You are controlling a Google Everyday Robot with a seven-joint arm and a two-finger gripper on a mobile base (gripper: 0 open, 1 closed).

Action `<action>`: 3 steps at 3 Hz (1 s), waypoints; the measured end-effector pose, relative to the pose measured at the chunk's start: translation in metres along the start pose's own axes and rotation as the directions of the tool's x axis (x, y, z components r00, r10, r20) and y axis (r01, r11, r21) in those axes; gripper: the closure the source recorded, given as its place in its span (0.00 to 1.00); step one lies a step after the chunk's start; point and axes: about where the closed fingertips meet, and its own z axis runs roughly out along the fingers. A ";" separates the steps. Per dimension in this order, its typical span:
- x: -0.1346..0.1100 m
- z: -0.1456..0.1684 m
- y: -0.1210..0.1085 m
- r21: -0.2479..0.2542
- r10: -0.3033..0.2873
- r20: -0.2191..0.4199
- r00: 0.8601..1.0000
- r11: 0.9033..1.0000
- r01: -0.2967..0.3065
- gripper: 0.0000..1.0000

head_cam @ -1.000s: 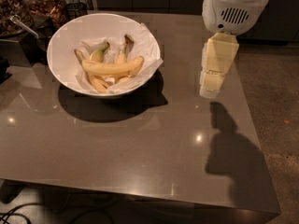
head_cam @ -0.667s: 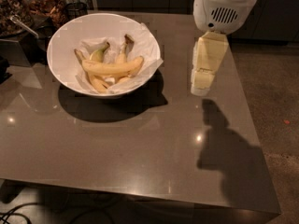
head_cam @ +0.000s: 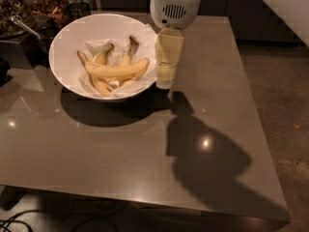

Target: Pick banana from white bowl

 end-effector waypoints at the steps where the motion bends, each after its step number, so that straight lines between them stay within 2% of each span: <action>1: -0.032 0.009 -0.012 -0.015 -0.018 0.012 1.000 1.000 0.018 0.03; 3: -0.083 0.017 -0.036 -0.016 -0.047 0.051 0.998 0.999 0.048 0.23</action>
Offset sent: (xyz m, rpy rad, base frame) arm 0.0226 0.0579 -0.0049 -0.0580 0.1388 0.0392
